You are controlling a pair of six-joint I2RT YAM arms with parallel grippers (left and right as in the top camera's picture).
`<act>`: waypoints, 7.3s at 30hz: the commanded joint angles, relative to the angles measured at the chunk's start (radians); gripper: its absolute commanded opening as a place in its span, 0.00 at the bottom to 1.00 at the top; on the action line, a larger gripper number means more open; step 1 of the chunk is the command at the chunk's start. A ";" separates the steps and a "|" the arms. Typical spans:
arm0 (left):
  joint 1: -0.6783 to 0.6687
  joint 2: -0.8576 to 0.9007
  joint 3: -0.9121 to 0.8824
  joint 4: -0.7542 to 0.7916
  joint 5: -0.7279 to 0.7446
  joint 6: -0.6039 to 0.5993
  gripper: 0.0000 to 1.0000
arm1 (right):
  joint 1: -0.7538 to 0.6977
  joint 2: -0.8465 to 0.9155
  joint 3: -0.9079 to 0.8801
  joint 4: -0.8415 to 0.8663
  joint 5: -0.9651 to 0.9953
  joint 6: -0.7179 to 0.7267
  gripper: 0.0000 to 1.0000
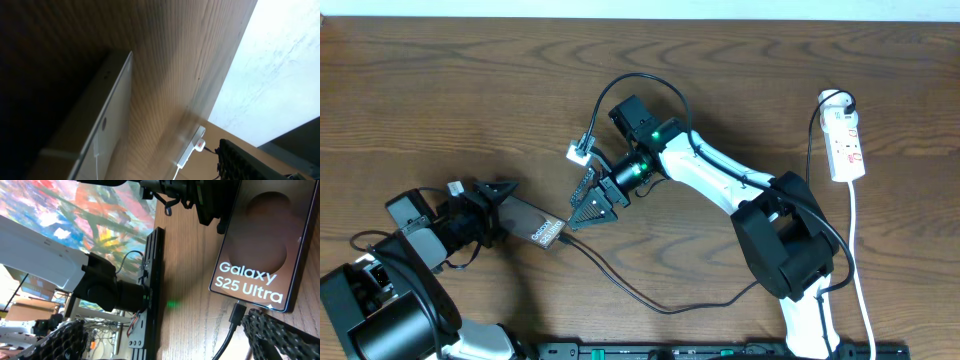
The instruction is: Plug charger to phone and switch on socket
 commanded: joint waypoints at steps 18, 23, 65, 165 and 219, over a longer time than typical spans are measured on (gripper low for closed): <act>0.004 0.094 -0.090 -0.216 -0.514 0.009 0.81 | 0.005 0.007 0.018 -0.011 -0.018 -0.005 0.99; 0.004 0.094 -0.090 -0.244 -0.557 0.008 0.81 | 0.005 0.007 0.018 -0.011 -0.018 -0.005 0.99; 0.004 0.094 0.025 -0.459 -0.931 -0.044 0.81 | 0.005 0.007 0.018 -0.015 -0.018 -0.005 0.99; -0.757 -0.595 0.352 -0.592 -1.181 0.589 0.82 | -0.172 -0.131 0.304 -0.364 1.278 0.688 0.99; -0.757 -0.594 0.351 -0.632 -1.181 0.589 0.82 | -1.135 0.073 0.415 -0.502 0.697 -0.040 0.99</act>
